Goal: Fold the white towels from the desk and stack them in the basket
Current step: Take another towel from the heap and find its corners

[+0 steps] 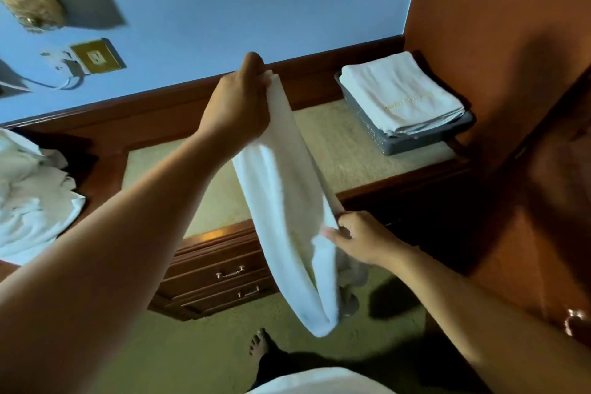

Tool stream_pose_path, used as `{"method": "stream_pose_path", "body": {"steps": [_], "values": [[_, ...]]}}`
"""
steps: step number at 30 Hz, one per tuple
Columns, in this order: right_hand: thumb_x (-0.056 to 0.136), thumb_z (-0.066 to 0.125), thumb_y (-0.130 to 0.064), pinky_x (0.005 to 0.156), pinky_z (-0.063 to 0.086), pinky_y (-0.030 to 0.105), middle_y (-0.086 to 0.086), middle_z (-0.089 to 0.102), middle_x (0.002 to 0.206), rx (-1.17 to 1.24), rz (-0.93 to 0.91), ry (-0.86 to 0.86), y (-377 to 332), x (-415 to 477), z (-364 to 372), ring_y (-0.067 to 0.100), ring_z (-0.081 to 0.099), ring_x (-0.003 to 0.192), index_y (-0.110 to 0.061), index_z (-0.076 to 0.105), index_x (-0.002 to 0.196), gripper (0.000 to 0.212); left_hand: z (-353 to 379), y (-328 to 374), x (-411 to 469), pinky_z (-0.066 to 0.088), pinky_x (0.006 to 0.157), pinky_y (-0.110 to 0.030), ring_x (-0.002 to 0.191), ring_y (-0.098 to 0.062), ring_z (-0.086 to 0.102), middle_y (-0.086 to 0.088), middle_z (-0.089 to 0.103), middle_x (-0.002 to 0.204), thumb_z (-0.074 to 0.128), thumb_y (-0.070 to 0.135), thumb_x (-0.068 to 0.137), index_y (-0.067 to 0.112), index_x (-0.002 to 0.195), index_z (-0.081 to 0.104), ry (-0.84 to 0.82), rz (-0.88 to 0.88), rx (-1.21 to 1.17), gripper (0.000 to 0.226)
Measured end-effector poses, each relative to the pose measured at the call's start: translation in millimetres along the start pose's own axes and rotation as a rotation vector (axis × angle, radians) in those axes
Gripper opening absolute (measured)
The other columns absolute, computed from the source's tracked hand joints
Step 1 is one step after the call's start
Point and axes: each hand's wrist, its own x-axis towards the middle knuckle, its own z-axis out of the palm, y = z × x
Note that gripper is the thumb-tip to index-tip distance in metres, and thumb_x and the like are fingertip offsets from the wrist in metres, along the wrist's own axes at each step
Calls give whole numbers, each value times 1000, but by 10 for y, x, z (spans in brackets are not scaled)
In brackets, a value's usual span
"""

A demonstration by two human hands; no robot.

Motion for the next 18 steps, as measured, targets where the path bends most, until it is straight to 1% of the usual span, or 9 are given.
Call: {"method": "stream_pose_path", "body": {"steps": [3, 5, 7, 9, 10, 12, 13, 15, 18], "values": [[91, 65, -38, 63, 43, 29, -1, 59, 72, -305, 1, 91, 537, 48, -94, 18, 60, 66, -16, 60, 67, 32, 19, -263, -73, 23, 52, -33, 64, -18, 44, -1, 52, 78, 39, 27, 106, 10, 106, 49, 52, -221, -56, 19], [88, 60, -35, 73, 45, 32, -1, 58, 79, -527, 54, 31, 875, -2, -117, 26, 62, 77, -17, 65, 73, 25, 11, -396, -144, 29, 55, -29, 68, -15, 47, -2, 54, 87, 39, 27, 106, 11, 107, 50, 120, -356, -108, 19], [90, 54, -37, 76, 46, 33, -5, 49, 77, -631, 141, -7, 1130, -125, -131, 27, 61, 81, -20, 58, 69, 27, -14, -490, -198, 34, 56, -25, 67, -8, 47, -1, 55, 90, 40, 27, 106, 13, 109, 52, 146, -409, -140, 19], [94, 51, -36, 78, 42, 33, -7, 42, 74, -682, 221, 5, 1255, -207, -139, 26, 61, 86, -23, 46, 65, 33, -24, -551, -255, 39, 60, -29, 70, -18, 51, -3, 57, 89, 42, 27, 105, 11, 109, 52, 117, -327, -138, 20], [96, 50, -37, 82, 42, 33, -8, 43, 76, -686, 273, 16, 1265, -207, -130, 25, 62, 90, -25, 47, 67, 32, -29, -558, -281, 41, 63, -33, 73, -22, 53, -5, 58, 88, 43, 27, 105, 10, 109, 53, 99, -273, -142, 20], [97, 50, -41, 91, 41, 35, -5, 57, 94, -652, 371, 37, 1165, -150, -85, 25, 62, 106, -27, 65, 89, 21, -32, -521, -306, 41, 61, -34, 73, -23, 53, -8, 59, 85, 44, 26, 105, 9, 109, 53, 63, -175, -159, 20], [96, 53, -45, 97, 41, 35, -3, 63, 111, -599, 419, 26, 1080, -112, -47, 25, 60, 115, -28, 69, 107, 26, -31, -486, -307, 40, 59, -32, 70, -20, 52, -7, 59, 82, 44, 25, 105, 9, 108, 53, 43, -131, -167, 19], [90, 60, -57, 106, 42, 35, 0, 59, 138, -499, 462, -146, 886, -25, 48, 25, 54, 129, -26, 63, 131, 51, -40, -402, -293, 37, 55, -27, 60, -9, 46, 0, 54, 73, 44, 24, 105, 10, 105, 52, 12, -30, -191, 16], [86, 65, -62, 108, 44, 38, 6, 53, 147, -451, 424, -526, 493, 82, 147, 26, 53, 131, -15, 54, 141, 74, -84, -245, -252, 30, 51, -20, 55, -5, 44, 10, 47, 65, 45, 20, 105, 16, 96, 45, 0, 138, -217, 10]]}}
